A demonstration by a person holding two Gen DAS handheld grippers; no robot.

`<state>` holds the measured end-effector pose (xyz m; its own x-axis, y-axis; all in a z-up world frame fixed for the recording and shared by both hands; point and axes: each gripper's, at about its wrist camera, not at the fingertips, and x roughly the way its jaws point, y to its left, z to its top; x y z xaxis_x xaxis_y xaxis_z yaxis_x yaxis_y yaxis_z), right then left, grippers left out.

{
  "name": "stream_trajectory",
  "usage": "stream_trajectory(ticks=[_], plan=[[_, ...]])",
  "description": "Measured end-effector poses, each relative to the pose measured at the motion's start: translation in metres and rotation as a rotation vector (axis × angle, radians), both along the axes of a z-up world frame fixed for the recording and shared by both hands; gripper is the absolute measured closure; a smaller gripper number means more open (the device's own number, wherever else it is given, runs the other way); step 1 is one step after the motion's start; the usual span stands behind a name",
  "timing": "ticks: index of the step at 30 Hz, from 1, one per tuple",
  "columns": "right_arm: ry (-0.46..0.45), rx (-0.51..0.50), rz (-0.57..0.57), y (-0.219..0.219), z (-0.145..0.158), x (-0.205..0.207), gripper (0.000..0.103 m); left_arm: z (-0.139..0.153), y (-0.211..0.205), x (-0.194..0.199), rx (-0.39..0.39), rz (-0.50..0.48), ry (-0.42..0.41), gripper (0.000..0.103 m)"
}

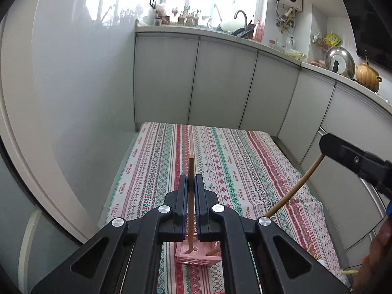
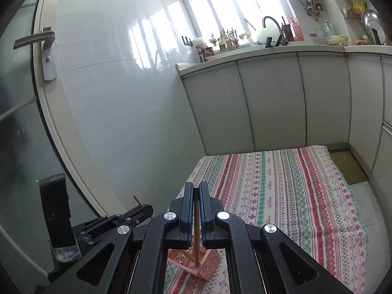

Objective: Organize utensils
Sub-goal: 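Lower the chopsticks into the pink basket and open both grippers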

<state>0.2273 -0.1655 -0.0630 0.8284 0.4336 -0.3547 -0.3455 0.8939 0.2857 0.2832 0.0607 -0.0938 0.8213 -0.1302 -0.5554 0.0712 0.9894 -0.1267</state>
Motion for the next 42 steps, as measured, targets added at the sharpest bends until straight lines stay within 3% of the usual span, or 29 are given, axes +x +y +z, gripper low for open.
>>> stream_trajectory(ticks=[7, 11, 13, 15, 21, 30, 38, 40, 42], plan=[[0.069, 0.012, 0.011, -0.001, -0.013, 0.010, 0.098, 0.001, 0.001, -0.003, -0.034, -0.016, 0.013, 0.097], [0.102, 0.029, 0.026, -0.007, -0.013, 0.009, 0.091, 0.005, 0.006, -0.006, -0.077, -0.022, 0.028, 0.095], [0.105, 0.028, 0.027, -0.011, -0.009, 0.005, 0.088, 0.007, 0.010, -0.009, -0.091, -0.022, 0.039, 0.084], [0.115, 0.021, 0.030, -0.015, -0.006, 0.001, 0.088, 0.011, 0.014, -0.014, -0.107, -0.020, 0.042, 0.058], [0.174, -0.041, 0.019, -0.032, -0.005, -0.013, 0.088, 0.018, 0.020, -0.032, -0.099, -0.020, 0.087, 0.039], [0.345, -0.146, -0.011, -0.061, -0.029, -0.035, 0.087, 0.009, 0.022, -0.062, -0.041, -0.031, 0.238, 0.024], [0.596, -0.166, -0.111, -0.105, -0.081, -0.047, 0.082, -0.022, 0.001, -0.084, 0.045, -0.125, 0.386, 0.019], [0.630, -0.169, -0.141, -0.118, -0.091, -0.050, 0.076, -0.033, -0.006, -0.084, 0.050, -0.148, 0.435, 0.019], [0.657, -0.153, -0.168, -0.130, -0.099, -0.053, 0.042, -0.041, -0.016, -0.085, 0.055, -0.172, 0.471, 0.019]])
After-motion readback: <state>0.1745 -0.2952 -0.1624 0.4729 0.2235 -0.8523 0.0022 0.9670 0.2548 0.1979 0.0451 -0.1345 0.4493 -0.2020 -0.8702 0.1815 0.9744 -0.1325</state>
